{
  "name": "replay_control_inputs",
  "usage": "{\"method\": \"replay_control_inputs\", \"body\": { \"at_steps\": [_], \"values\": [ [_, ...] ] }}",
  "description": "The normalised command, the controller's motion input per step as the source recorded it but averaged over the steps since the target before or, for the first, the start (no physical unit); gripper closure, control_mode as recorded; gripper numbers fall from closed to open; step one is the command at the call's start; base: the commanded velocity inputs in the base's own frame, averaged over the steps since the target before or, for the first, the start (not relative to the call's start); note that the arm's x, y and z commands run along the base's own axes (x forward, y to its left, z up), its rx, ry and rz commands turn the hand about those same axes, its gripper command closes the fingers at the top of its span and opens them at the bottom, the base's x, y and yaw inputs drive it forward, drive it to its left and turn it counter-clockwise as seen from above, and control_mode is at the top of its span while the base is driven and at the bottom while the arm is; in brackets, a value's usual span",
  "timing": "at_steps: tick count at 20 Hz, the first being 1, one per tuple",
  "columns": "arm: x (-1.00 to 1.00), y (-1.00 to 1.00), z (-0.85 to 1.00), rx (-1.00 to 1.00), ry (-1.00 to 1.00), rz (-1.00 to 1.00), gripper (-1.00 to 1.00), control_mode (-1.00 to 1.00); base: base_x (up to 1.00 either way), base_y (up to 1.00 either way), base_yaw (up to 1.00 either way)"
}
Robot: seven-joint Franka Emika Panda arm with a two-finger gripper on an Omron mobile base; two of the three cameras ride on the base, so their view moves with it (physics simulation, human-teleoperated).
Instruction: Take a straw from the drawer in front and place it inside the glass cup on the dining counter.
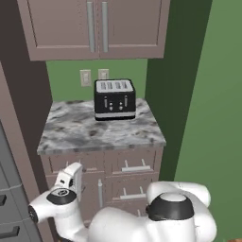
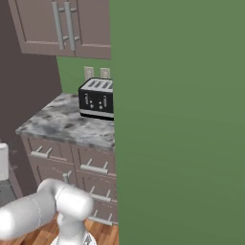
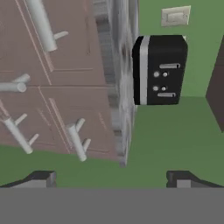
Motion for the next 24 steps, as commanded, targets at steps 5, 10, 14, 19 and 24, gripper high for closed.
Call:
{"method": "replay_control_inputs", "body": {
  "at_steps": [5,10,14,19,24],
  "values": [
    [0.35,0.22,-0.4,-0.13,-0.04,0.04,-1.0,-1.0,0.0,0.0,0.0],
    [0.48,0.15,-0.38,-0.07,-0.03,0.04,-1.0,-1.0,0.0,0.0,0.0],
    [0.64,0.15,-0.45,-0.04,0.0,0.04,-1.0,-1.0,0.0,0.0,0.0],
    [0.62,0.22,-0.44,-0.01,0.0,0.05,-1.0,-1.0,0.0,0.0,0.0],
    [0.53,0.24,-0.49,0.0,0.0,0.08,-1.0,-1.0,0.0,0.0,0.0]
  ]
}}
